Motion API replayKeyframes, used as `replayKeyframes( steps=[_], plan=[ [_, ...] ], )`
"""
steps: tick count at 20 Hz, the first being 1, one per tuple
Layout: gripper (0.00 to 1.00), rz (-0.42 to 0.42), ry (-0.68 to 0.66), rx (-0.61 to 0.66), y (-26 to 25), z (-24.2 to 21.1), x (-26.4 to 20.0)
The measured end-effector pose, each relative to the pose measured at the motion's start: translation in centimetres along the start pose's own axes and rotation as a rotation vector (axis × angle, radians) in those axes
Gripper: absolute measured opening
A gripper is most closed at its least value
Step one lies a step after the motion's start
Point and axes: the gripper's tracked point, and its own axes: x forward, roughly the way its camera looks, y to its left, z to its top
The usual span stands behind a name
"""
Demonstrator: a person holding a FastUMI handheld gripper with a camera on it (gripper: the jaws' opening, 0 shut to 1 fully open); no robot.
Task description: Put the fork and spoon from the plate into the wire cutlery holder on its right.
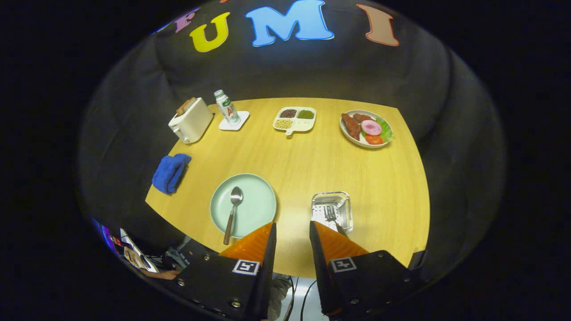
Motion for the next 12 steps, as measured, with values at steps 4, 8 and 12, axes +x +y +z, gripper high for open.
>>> replayKeyframes(
  steps=[4, 8, 12],
  plan=[
    [0.44, 0.035, 0.000, -0.051, 4.7, -2.3, 2.6],
    [0.44, 0.029, 0.021, -0.106, 7.9, -5.1, 6.0],
    [0.54, 0.046, 0.065, -0.125, 11.0, -7.8, 8.8]
  ],
)
